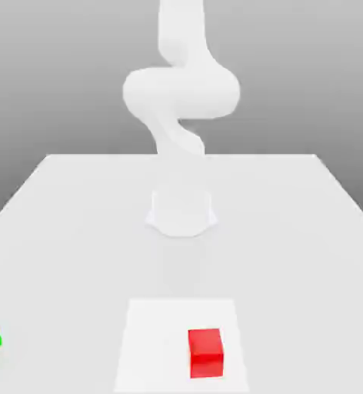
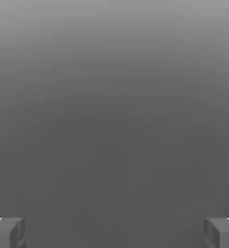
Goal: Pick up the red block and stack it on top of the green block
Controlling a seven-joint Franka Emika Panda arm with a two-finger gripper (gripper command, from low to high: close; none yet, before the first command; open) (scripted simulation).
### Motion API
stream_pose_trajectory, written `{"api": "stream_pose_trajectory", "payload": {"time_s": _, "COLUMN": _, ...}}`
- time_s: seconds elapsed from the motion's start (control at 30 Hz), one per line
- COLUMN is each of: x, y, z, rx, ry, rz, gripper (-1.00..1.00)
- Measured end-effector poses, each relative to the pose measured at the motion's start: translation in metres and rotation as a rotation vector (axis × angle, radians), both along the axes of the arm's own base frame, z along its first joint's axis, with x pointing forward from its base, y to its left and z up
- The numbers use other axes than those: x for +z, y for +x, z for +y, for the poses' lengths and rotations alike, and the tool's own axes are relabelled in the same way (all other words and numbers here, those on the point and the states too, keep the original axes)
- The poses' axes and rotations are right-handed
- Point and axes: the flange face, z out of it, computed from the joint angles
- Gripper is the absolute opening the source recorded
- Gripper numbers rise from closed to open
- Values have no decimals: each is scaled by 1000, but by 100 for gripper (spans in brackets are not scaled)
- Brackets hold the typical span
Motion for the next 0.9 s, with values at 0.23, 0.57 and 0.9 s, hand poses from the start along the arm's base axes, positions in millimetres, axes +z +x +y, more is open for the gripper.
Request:
{"api": "stream_pose_trajectory", "payload": {"time_s": 0.23, "x": -132, "y": 72, "z": 10, "rx": 17, "ry": -14, "rz": 218, "gripper": 0}}
{"api": "stream_pose_trajectory", "payload": {"time_s": 0.57, "x": -333, "y": 99, "z": 25, "rx": 50, "ry": -25, "rz": 522, "gripper": 0}}
{"api": "stream_pose_trajectory", "payload": {"time_s": 0.9, "x": -500, "y": 71, "z": 33, "rx": 73, "ry": -27, "rz": 722, "gripper": 0}}
